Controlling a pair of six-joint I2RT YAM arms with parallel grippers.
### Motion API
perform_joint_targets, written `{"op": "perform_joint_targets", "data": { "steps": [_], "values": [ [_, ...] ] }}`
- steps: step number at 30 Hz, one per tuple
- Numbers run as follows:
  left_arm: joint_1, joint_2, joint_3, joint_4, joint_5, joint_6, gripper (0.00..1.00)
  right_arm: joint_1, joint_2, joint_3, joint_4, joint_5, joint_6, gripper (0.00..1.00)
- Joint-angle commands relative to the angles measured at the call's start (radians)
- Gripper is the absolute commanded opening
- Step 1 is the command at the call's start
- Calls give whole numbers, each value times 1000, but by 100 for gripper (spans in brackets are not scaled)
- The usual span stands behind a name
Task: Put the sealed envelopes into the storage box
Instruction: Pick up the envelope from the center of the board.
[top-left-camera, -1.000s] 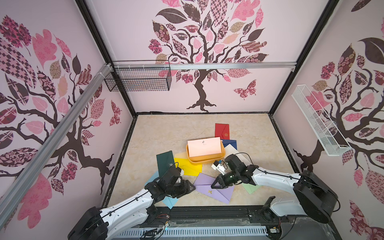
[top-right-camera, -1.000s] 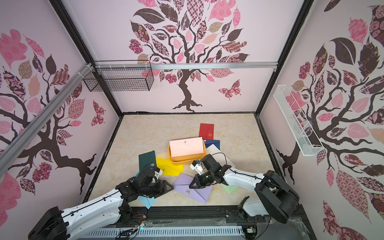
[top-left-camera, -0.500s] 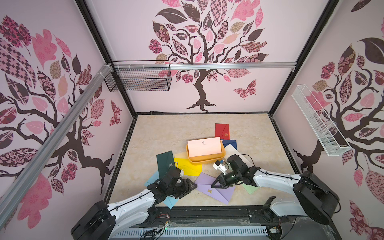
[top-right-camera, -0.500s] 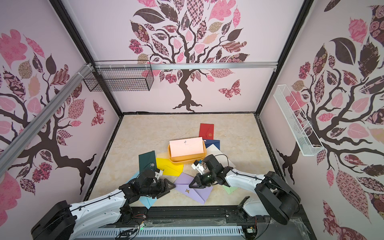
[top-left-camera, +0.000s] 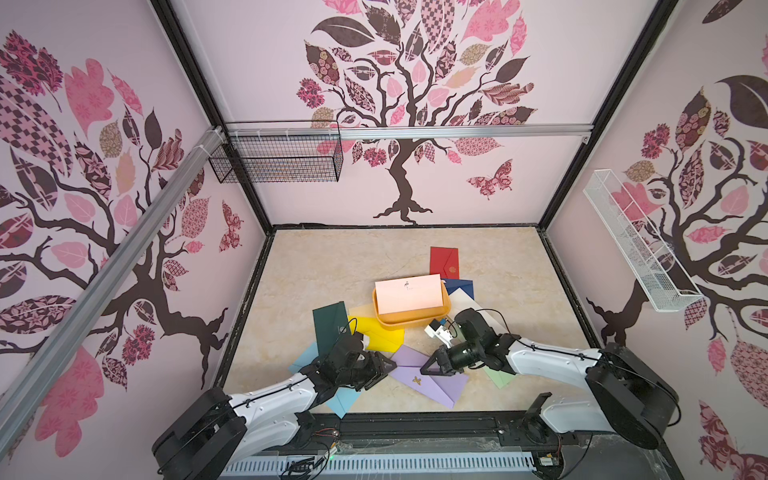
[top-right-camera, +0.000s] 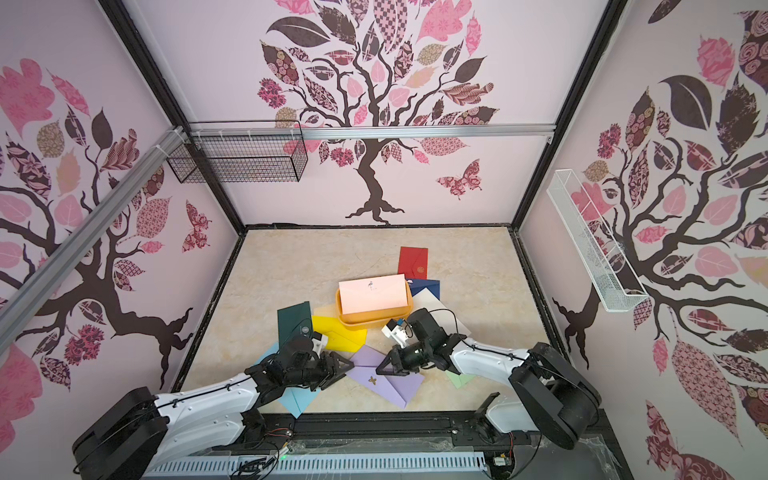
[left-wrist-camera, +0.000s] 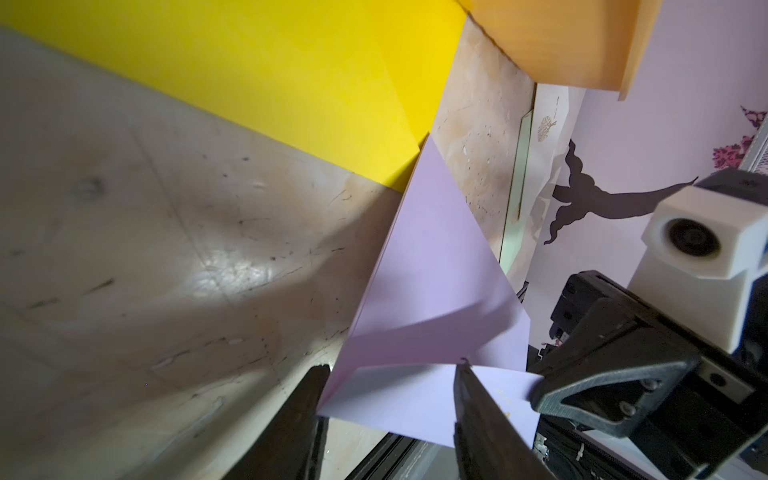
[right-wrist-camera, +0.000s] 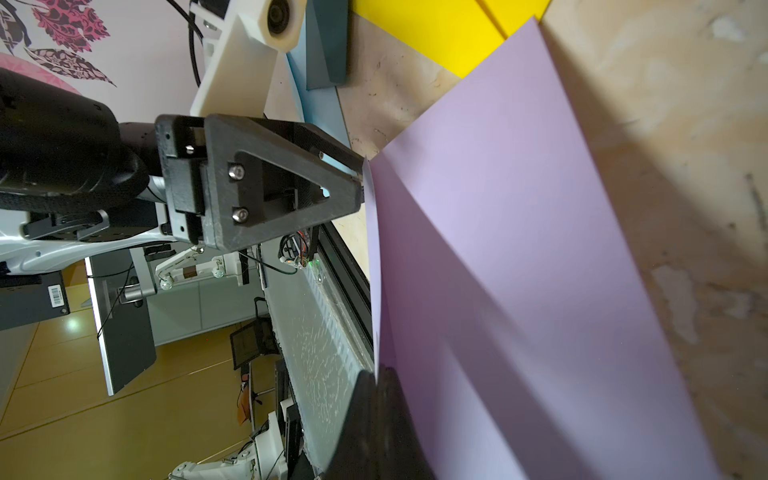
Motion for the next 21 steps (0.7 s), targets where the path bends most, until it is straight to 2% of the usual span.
{"op": "perform_joint_targets", "data": {
  "steps": [1, 9, 21],
  "values": [
    [5, -29, 30, 31, -22, -15, 47, -4, 30, 0, 21, -15, 1, 2],
    [10, -98, 26, -39, -44, -10, 32, -3, 47, 7, 16, -20, 0, 3],
    [13, -8, 71, -20, -13, 22, 9, -4, 44, 3, 11, -28, -5, 5]
  ]
}}
